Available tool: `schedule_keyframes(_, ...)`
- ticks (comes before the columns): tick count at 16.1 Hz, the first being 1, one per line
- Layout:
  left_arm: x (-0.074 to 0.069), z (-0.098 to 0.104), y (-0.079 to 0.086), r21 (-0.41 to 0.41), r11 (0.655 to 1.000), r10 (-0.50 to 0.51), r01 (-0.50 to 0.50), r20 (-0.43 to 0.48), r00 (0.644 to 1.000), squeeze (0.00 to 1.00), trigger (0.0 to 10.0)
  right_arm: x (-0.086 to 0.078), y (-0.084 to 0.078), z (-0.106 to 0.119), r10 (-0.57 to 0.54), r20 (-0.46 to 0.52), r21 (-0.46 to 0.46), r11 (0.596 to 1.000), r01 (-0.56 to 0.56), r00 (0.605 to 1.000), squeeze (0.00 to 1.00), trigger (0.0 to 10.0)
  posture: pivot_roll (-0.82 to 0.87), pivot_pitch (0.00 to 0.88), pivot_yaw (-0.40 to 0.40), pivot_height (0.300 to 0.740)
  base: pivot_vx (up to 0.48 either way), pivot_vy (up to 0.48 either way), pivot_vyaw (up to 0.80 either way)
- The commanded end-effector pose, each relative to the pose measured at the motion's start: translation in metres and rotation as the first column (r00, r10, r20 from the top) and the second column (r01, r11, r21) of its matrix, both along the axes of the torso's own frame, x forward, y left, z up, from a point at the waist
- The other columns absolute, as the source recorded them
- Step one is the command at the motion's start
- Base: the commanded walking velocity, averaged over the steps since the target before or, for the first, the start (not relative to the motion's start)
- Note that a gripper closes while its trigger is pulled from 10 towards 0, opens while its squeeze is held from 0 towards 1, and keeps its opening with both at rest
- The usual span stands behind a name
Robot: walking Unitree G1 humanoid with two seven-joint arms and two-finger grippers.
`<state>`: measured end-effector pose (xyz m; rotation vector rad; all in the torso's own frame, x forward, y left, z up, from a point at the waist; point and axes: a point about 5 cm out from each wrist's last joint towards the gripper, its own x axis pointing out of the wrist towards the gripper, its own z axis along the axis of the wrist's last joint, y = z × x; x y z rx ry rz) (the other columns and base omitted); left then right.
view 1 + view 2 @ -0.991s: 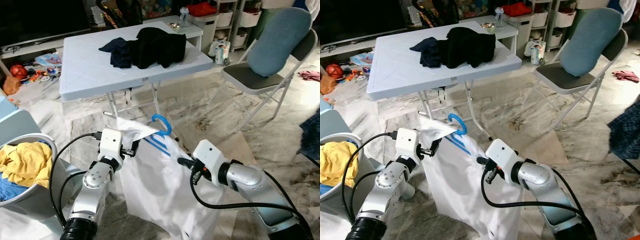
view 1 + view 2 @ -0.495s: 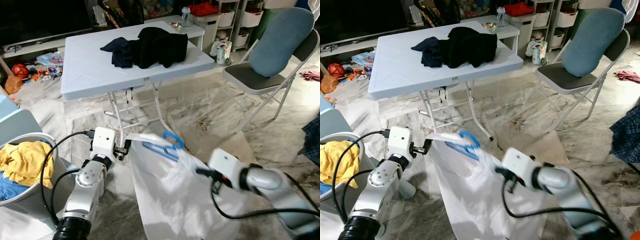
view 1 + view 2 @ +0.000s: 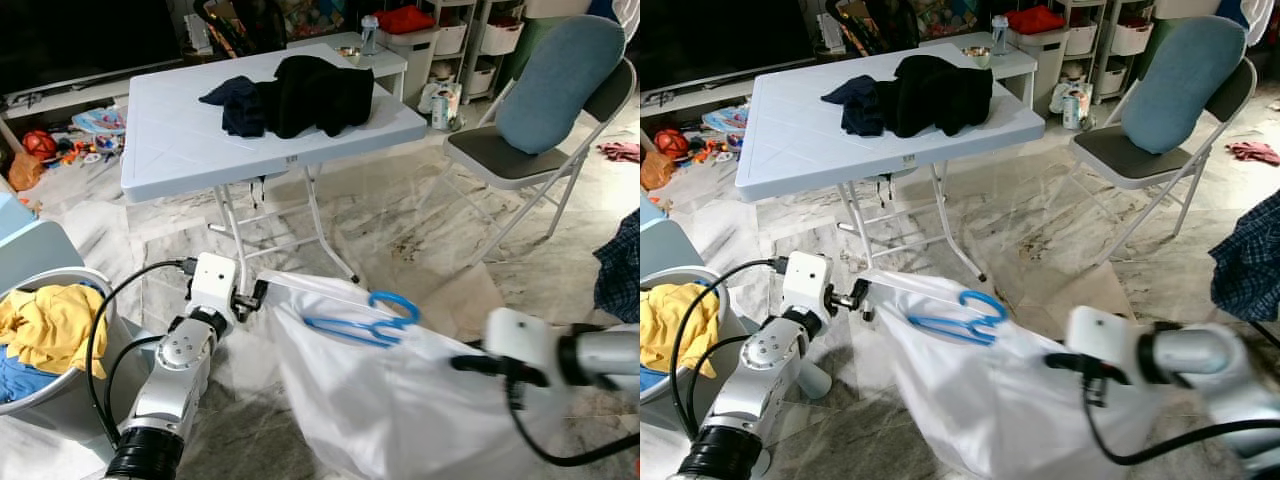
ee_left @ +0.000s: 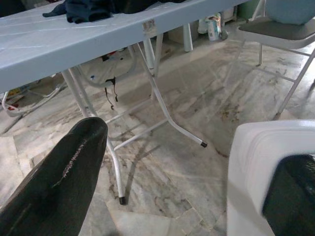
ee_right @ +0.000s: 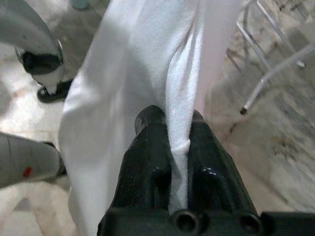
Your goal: Hang hanger
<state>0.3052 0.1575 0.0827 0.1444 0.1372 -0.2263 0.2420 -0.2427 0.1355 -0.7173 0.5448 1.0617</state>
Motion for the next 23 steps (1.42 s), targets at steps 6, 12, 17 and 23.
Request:
schedule_keyframes(6,-0.004,-0.005,0.012,0.019,0.999,0.040,-0.040,-0.013,0.999,0.00,10.0,0.005,-0.043,0.057,-0.038,0.058,-0.052,0.998,0.041,0.998,0.00,10.0,-0.18,0.000,0.076,0.740,0.000,0.000,0.00)
schedule_keyframes(12,-0.004,-0.010,0.010,0.020,0.999,0.025,-0.025,-0.038,0.999,0.00,10.0,-0.009,-0.033,0.111,0.097,0.063,0.159,0.982,-0.106,0.993,0.00,10.0,-0.18,0.000,0.081,0.740,0.000,0.000,0.00)
schedule_keyframes(17,-0.005,-0.016,0.007,-0.016,1.000,0.022,-0.024,-0.084,0.996,0.00,10.0,-0.020,-0.015,0.131,0.165,0.096,0.400,0.897,-0.190,0.982,0.00,10.0,-0.20,0.000,0.083,0.740,0.000,0.000,0.00)
schedule_keyframes(23,-0.021,-0.014,-0.041,-0.052,0.971,-0.238,0.235,-0.065,0.969,0.00,10.0,0.047,0.036,0.097,-0.236,0.244,0.542,0.837,0.070,0.941,0.00,10.0,-0.18,0.000,0.070,0.740,0.000,0.000,0.00)
